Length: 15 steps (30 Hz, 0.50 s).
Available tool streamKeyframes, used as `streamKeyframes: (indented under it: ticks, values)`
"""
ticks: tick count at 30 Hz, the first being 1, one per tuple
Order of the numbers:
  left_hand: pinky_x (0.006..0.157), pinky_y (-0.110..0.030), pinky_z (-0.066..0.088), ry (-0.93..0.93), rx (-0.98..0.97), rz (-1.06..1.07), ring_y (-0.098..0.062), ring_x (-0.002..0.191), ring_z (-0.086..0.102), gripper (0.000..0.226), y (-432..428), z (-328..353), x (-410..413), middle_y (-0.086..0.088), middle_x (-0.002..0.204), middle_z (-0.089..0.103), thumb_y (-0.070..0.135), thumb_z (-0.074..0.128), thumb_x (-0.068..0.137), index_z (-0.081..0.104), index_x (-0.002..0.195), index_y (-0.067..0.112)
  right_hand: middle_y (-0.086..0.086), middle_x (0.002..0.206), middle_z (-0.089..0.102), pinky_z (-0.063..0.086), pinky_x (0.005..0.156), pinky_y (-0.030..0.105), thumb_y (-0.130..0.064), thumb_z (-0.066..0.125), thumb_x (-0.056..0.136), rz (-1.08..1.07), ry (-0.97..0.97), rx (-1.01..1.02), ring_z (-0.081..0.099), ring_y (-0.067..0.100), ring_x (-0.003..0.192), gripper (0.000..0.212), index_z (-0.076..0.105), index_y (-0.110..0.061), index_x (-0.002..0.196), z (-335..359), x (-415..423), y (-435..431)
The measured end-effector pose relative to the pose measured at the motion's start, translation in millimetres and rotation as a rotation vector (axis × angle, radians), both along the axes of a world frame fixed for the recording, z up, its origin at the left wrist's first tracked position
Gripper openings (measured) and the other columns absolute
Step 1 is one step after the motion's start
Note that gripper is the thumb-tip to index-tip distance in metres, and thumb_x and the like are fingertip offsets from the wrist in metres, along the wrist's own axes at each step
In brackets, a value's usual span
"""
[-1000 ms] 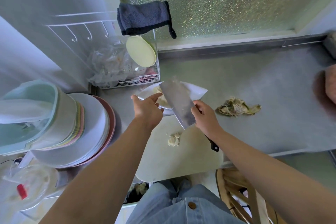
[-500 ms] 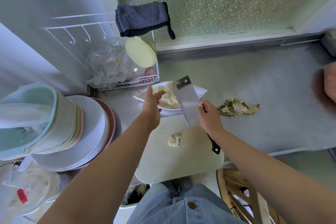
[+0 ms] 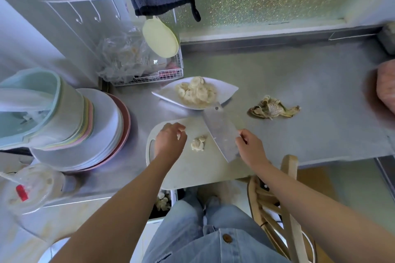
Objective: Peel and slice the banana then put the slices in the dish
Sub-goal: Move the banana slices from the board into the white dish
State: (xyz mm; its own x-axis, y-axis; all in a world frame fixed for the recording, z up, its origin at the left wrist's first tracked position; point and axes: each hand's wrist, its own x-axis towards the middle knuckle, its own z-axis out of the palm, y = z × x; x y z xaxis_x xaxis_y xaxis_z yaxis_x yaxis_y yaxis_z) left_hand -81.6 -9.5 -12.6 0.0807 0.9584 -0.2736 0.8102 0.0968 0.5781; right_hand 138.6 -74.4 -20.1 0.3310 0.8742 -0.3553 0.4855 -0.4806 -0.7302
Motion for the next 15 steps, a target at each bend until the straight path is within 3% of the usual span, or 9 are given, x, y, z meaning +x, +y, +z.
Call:
streamKeyframes:
  ticks: [4,8,11,13,15]
  values:
    - [0.082,-0.032,0.047,0.082,0.022,0.005,-0.024,0.102,0.058,0.031,-36,-17,-1,-0.008,0.119,0.058,0.02,0.052,0.092,0.062,0.12,0.014,0.004,0.06,0.04,0.024,0.054,0.029,-0.005,0.041,0.091,0.003,-0.05,0.005,0.033,0.015,0.056,0.019,0.043,-0.007,0.071,-10,0,-23]
    - [0.101,-0.039,0.04,0.23,0.031,-0.021,-0.028,0.129,0.035,0.048,-60,-28,3,-0.011,0.14,0.04,0.025,0.049,0.093,0.044,0.139,0.01,0.007,0.062,0.042,0.027,0.057,0.033,-0.006,0.04,0.093,-0.021,-0.105,-0.003,0.035,0.016,0.057,0.015,0.045,-0.003,0.079,-26,0,-39]
    - [0.117,-0.035,0.023,0.266,-0.03,-0.048,-0.024,0.144,0.014,0.057,-69,-35,6,-0.007,0.157,0.017,0.027,0.042,0.097,0.026,0.149,0.009,0.006,0.062,0.042,0.027,0.054,0.03,-0.007,0.04,0.094,0.012,-0.127,0.013,0.034,0.014,0.056,0.015,0.046,0.0,0.082,-33,-6,-42]
    - [0.119,-0.028,0.009,0.259,-0.063,-0.061,-0.02,0.147,0.003,0.058,-71,-38,6,-0.002,0.161,0.004,0.026,0.036,0.099,0.017,0.152,0.009,-0.001,0.059,0.037,0.024,0.051,0.023,-0.006,0.041,0.094,0.063,-0.149,0.028,0.03,0.011,0.053,0.017,0.042,-0.005,0.077,-35,-15,-42]
    - [0.118,-0.025,0.005,0.252,-0.046,-0.069,-0.019,0.147,0.0,0.057,-73,-40,5,-0.001,0.161,0.001,0.023,0.034,0.099,0.017,0.152,0.009,-0.004,0.057,0.032,0.024,0.05,0.023,-0.006,0.042,0.093,0.101,-0.16,0.047,0.028,0.012,0.053,0.019,0.038,-0.009,0.075,-37,-26,-40]
